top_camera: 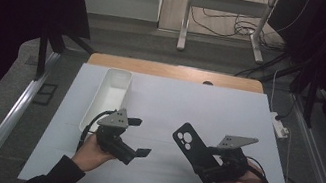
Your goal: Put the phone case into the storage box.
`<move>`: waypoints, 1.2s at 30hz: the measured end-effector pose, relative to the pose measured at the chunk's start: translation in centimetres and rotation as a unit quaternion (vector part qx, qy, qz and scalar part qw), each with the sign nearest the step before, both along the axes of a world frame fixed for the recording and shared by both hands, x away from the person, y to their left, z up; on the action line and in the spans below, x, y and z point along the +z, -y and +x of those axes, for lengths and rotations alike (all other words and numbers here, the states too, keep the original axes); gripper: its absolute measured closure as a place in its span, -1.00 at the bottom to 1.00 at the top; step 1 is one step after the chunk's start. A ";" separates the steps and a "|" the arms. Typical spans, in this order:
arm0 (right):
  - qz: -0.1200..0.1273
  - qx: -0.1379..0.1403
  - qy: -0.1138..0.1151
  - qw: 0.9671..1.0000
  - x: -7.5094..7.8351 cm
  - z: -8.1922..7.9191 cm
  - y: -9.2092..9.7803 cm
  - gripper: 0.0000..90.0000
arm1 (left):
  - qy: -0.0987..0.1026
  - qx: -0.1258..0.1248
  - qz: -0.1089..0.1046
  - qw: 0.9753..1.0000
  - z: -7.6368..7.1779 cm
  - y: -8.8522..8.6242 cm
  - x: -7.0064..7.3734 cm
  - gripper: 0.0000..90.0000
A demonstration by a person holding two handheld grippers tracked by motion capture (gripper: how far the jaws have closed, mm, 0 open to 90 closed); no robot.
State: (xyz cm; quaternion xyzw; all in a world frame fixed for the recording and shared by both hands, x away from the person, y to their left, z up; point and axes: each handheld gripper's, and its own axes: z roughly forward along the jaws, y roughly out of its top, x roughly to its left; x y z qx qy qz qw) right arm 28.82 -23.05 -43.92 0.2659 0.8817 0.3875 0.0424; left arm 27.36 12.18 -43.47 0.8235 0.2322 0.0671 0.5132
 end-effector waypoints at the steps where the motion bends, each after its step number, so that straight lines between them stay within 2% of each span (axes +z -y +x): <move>1: 0.001 0.003 0.002 1.000 0.0 -0.1 -0.1 -0.67 | 0.000 -0.001 -0.002 1.000 0.0 0.1 0.0 -1.00; 4: 0.004 0.008 0.003 1.000 0.1 -0.3 -0.3 -0.67 | 0.000 -0.011 -0.004 1.000 0.0 0.4 -0.1 -1.00; 7: 0.007 0.014 0.006 1.000 0.1 -0.4 -0.4 -0.67 | 0.005 -0.011 0.008 1.000 -0.3 0.5 -0.3 -1.00; 16: 0.017 0.039 0.009 0.999 0.1 -0.9 -1.0 -0.68 | 0.009 -0.023 0.000 1.000 -1.4 0.5 -0.7 -1.00; 23: 0.023 0.059 0.008 0.998 0.0 -1.3 -1.6 -0.68 | 0.018 -0.035 0.005 0.999 -2.2 0.5 -1.0 -1.00; 28: 0.028 0.071 0.008 0.997 -0.2 -1.6 -2.0 -0.68 | 0.016 -0.043 0.005 0.999 -2.6 0.7 -1.3 -1.00; 36: 0.039 0.098 0.006 0.994 -0.2 -2.0 -2.6 -0.68 | 0.017 -0.054 -0.015 0.998 -2.9 0.7 -1.3 -1.00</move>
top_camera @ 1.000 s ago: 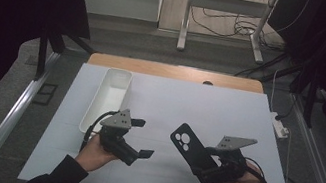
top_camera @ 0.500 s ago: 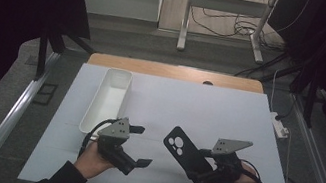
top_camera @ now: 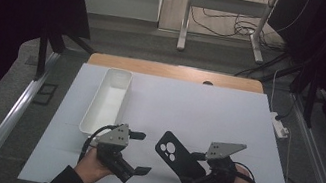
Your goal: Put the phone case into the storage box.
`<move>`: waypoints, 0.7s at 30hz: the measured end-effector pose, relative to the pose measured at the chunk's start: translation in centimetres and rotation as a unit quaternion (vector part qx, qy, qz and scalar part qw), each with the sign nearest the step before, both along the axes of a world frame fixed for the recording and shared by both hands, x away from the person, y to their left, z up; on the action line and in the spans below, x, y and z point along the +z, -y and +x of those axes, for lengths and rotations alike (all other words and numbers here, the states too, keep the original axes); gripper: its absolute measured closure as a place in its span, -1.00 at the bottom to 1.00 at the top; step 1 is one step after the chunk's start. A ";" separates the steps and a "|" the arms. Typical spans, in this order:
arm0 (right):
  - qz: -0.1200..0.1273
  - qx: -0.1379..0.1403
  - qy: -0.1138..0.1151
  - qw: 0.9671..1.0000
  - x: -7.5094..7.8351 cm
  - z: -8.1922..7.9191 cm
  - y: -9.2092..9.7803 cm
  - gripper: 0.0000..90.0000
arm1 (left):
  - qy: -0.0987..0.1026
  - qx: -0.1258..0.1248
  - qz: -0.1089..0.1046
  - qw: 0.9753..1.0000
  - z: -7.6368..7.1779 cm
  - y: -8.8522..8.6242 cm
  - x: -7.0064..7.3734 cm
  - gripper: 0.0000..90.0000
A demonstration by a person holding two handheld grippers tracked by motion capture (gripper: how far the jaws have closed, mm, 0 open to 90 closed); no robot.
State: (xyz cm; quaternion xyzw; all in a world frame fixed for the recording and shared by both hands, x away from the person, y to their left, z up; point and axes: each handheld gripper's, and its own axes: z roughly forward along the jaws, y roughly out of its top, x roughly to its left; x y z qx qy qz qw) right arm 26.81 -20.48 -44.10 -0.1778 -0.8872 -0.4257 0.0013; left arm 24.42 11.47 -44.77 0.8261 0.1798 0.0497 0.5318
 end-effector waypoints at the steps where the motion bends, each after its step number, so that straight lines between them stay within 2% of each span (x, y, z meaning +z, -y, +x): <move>1: 0.002 0.003 -0.001 1.000 0.0 -0.1 -0.1 -0.68 | -0.001 -0.001 -0.002 1.000 0.0 0.0 0.0 -1.00; 15: 0.021 0.043 0.001 0.999 0.1 -0.7 -1.0 -0.68 | -0.007 -0.021 -0.015 1.000 0.0 0.6 -0.2 -1.00; 21: 0.028 0.055 -0.002 0.998 0.1 -0.9 -1.3 -0.68 | -0.003 -0.033 -0.021 0.999 0.1 0.8 -0.1 -1.00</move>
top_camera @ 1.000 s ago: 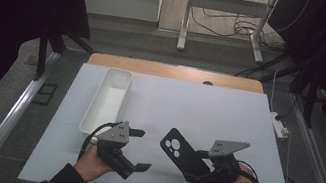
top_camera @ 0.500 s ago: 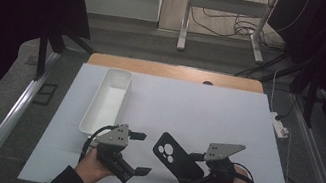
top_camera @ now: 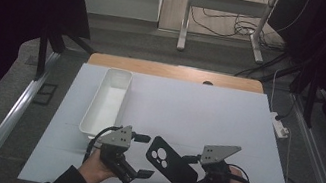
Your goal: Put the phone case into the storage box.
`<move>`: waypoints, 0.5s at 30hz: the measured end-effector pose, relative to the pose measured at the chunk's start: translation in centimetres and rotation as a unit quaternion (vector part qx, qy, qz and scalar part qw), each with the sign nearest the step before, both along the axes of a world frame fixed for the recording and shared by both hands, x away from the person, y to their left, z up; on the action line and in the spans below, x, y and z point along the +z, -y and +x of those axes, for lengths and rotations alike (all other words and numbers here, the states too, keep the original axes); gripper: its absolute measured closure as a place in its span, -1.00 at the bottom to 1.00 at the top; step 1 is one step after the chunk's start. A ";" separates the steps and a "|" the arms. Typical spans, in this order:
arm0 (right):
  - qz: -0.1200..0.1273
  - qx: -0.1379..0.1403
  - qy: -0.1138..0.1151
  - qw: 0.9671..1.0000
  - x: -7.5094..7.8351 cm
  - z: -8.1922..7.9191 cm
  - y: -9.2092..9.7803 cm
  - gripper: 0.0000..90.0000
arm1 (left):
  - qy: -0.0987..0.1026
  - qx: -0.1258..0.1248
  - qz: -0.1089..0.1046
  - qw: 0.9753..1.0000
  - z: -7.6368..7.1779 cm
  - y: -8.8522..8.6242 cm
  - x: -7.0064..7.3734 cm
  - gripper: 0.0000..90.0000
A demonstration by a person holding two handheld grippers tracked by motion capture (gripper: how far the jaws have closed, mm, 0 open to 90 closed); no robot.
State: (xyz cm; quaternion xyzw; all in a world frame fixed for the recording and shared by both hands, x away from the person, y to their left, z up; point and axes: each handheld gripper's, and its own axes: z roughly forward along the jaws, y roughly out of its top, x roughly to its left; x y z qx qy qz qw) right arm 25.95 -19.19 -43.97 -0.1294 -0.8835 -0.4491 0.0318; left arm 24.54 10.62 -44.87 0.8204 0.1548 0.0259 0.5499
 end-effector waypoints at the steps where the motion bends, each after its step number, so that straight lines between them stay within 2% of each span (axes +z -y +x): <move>1: 0.003 0.004 0.000 1.000 0.0 0.0 -0.1 -0.68 | 0.001 -0.003 -0.002 1.000 0.0 0.1 0.0 -1.00; 8: 0.013 0.017 -0.002 1.000 0.0 -0.1 -0.4 -0.68 | 0.004 -0.016 -0.006 1.000 0.1 0.4 0.0 -1.00; 15: 0.017 0.027 -0.001 1.000 0.1 -0.3 -0.7 -0.68 | 0.000 -0.040 -0.023 0.999 0.3 0.6 0.0 -1.00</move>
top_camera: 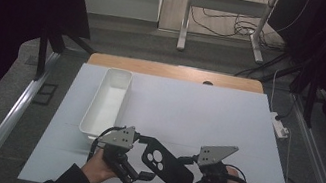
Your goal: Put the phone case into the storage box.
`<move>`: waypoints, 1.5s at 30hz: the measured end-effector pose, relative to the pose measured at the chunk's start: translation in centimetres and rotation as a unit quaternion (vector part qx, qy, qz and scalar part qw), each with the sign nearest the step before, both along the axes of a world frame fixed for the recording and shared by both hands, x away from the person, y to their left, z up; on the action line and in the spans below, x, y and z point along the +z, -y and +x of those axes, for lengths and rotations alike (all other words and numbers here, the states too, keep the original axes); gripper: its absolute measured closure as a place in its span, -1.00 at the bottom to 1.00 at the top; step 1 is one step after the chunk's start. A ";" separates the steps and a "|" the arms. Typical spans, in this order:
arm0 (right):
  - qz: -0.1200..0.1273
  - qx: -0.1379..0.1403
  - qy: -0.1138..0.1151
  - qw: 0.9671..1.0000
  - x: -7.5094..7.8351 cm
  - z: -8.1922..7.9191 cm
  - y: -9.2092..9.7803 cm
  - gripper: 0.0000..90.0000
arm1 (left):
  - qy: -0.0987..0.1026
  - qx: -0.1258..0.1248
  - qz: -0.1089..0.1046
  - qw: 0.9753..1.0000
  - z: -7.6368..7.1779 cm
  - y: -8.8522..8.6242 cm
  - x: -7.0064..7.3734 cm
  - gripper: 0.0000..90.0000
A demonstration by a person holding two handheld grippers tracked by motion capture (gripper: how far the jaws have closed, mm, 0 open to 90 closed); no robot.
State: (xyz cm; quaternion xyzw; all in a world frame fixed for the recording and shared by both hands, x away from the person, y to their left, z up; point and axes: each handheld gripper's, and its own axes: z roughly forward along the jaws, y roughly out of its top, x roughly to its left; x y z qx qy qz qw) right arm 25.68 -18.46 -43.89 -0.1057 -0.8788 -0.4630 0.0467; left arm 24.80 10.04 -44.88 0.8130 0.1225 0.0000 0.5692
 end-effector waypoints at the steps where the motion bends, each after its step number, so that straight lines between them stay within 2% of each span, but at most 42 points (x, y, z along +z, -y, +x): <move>1: 0.002 0.001 0.000 1.000 0.0 0.0 -0.1 -0.68 | -0.001 -0.001 -0.001 1.000 0.0 0.0 0.0 -1.00; 11: 0.003 0.010 0.001 1.000 0.0 -0.2 -0.3 -0.68 | -0.005 -0.024 -0.016 1.000 0.2 0.2 -0.2 -1.00; 23: 0.005 0.028 0.000 1.000 -0.1 -0.3 -0.6 -0.68 | -0.008 -0.044 -0.021 0.999 0.2 0.5 -0.4 -0.98; 27: 0.002 0.031 0.001 1.000 -0.1 -0.4 -0.7 -0.68 | -0.010 -0.049 -0.033 0.998 0.1 0.5 -0.4 -0.96; 36: 0.007 0.038 0.001 0.999 -0.1 -0.4 -0.7 -0.69 | -0.019 -0.060 -0.050 0.997 0.4 0.1 -0.5 -0.83; 40: 0.004 0.040 0.008 0.999 -0.1 -0.5 -0.7 -0.69 | -0.028 -0.065 -0.057 0.996 0.5 0.0 -0.4 -0.77; 45: 0.001 0.041 0.014 0.999 -0.2 -0.5 -0.7 -0.70 | -0.034 -0.064 -0.053 0.996 0.5 0.1 -0.2 -0.72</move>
